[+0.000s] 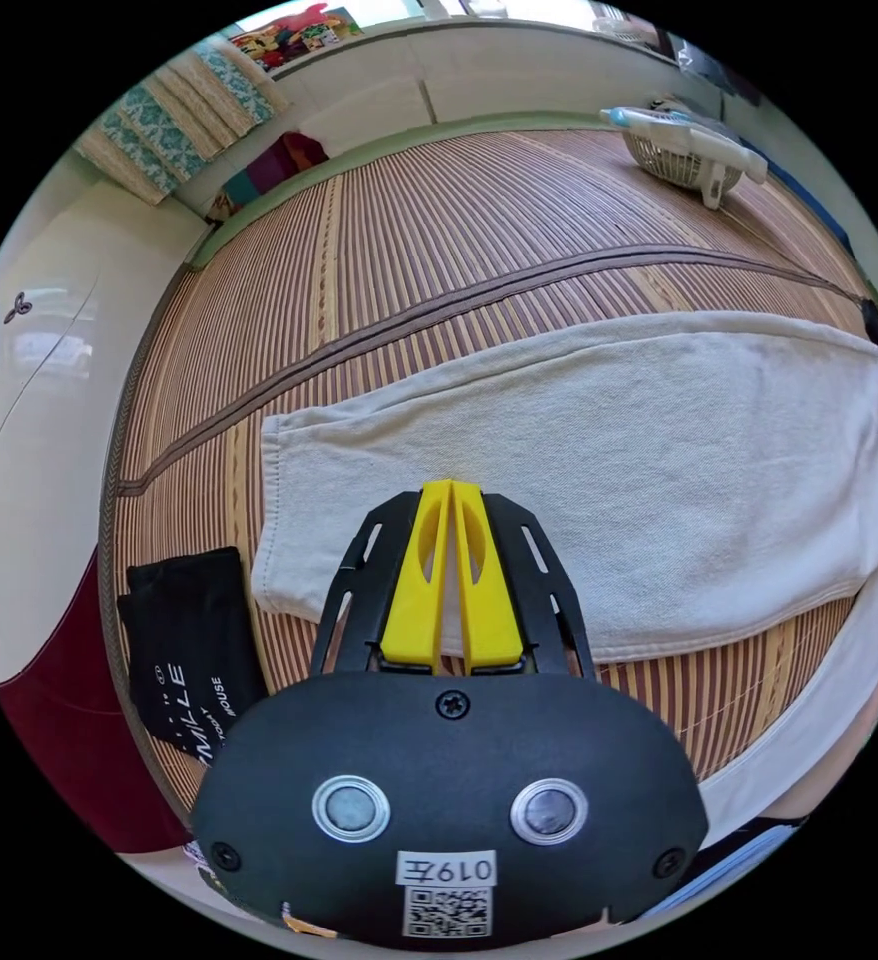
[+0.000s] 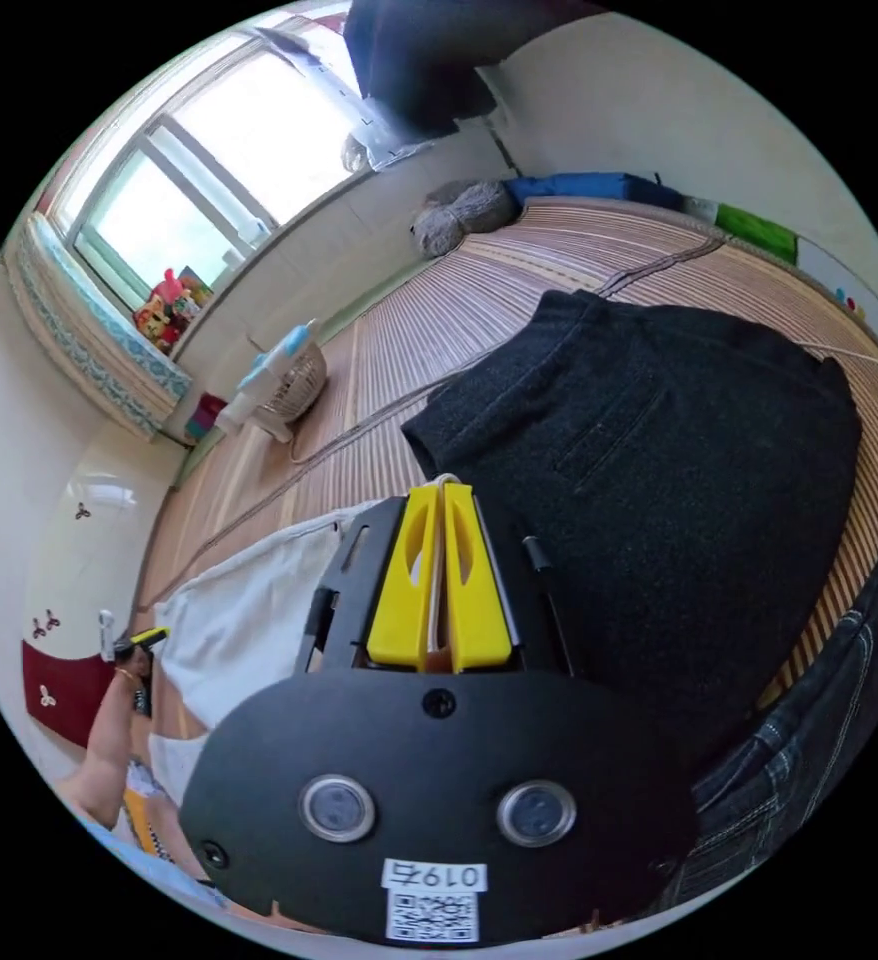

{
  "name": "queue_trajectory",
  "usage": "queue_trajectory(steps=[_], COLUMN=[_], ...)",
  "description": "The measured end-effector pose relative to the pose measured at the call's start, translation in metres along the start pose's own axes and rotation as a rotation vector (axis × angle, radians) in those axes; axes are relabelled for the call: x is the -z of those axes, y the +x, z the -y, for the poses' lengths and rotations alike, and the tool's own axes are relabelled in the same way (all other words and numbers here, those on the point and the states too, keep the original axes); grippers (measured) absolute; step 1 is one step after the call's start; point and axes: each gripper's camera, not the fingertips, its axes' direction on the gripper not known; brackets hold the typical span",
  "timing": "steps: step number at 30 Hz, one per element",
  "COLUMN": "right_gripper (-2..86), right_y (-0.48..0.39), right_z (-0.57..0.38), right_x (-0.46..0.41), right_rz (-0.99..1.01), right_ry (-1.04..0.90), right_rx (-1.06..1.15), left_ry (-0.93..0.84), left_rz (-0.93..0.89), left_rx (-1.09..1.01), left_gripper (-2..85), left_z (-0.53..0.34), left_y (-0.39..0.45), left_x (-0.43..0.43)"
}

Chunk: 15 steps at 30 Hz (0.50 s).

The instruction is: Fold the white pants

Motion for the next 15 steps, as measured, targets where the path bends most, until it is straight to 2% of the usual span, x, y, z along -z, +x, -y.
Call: queue_trajectory(steps=[5, 9, 11, 15], right_gripper=[0.9, 1.0, 0.8, 3.8], right_y=[-0.048, -0.085, -0.100, -0.103], right_z=[-0.002, -0.027, -0.050, -0.093], right_x=[0.006, 0.052, 0.068, 0.070], right_rz=[-0.140, -0.257, -0.258, -0.175], right_ry=[-0.028, 0.062, 0.095, -0.015], right_rx=[0.089, 0.167, 0.210, 0.201], left_ry=[0.008, 0.007, 0.004, 0.004], left_rz=[0.001, 0.007, 0.022, 0.036], left_rx=[0.005, 0.009, 0.004, 0.002], left_gripper=[0.9, 1.0, 0.9, 0.9], left_z=[0.000, 0.000, 0.001, 0.000], left_y=[0.002, 0.004, 0.007, 0.009], left_x=[0.001, 0.002, 0.002, 0.004])
